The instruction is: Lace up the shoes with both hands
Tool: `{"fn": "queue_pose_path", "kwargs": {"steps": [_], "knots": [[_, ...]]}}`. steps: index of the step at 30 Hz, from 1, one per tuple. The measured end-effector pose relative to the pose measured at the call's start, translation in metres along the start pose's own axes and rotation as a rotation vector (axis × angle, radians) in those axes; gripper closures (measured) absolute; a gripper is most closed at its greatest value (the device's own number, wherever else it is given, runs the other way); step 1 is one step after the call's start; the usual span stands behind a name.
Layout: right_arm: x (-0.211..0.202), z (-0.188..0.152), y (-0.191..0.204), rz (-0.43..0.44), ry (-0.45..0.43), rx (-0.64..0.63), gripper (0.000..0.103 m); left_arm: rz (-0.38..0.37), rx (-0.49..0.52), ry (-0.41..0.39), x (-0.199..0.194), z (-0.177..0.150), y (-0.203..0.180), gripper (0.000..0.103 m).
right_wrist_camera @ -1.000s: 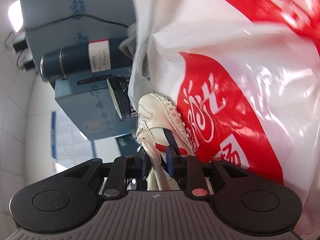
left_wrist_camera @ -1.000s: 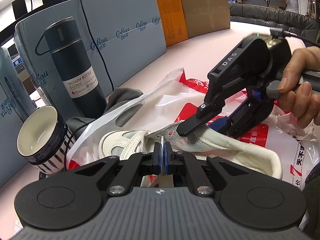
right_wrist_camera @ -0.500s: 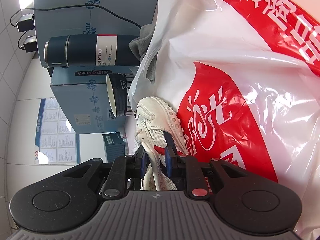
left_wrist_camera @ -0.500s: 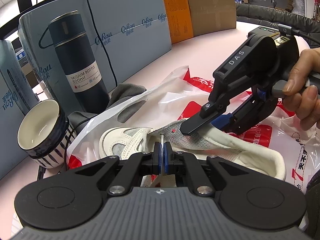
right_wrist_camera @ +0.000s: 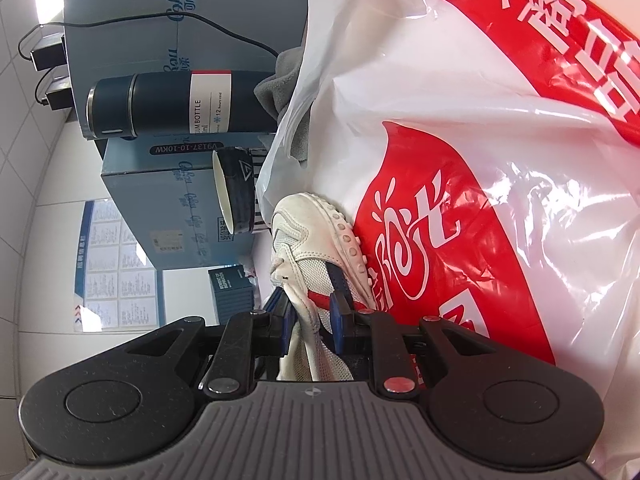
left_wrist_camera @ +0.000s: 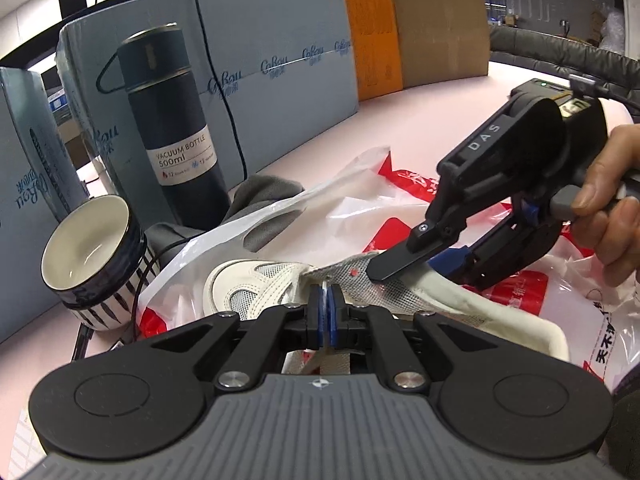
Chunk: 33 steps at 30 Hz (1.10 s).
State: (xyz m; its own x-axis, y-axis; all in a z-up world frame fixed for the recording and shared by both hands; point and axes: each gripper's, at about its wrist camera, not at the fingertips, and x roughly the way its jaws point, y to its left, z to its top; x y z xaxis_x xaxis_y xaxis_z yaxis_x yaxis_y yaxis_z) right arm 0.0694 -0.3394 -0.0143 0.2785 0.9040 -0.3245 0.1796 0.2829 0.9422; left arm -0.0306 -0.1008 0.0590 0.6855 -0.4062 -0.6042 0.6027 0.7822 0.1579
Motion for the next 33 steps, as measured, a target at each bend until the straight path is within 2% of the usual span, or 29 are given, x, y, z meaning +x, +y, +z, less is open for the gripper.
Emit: {"fn": "queue_pose_path", "kwargs": {"steps": [6, 13, 23, 33], "knots": [[-0.001, 0.000, -0.002, 0.003, 0.000, 0.004, 0.086, -0.031, 0.016, -0.013, -0.003, 0.000, -0.001, 0.100], [-0.009, -0.002, -0.007, 0.002, 0.001, 0.004, 0.086, -0.004, 0.001, -0.002, 0.001, 0.000, -0.001, 0.100], [-0.002, -0.001, -0.002, 0.007, -0.001, 0.005, 0.086, -0.037, 0.011, -0.011, -0.001, 0.002, 0.001, 0.101], [-0.002, -0.001, -0.005, 0.005, -0.004, 0.000, 0.086, -0.026, 0.010, 0.012, 0.006, 0.004, 0.001, 0.101]]}}
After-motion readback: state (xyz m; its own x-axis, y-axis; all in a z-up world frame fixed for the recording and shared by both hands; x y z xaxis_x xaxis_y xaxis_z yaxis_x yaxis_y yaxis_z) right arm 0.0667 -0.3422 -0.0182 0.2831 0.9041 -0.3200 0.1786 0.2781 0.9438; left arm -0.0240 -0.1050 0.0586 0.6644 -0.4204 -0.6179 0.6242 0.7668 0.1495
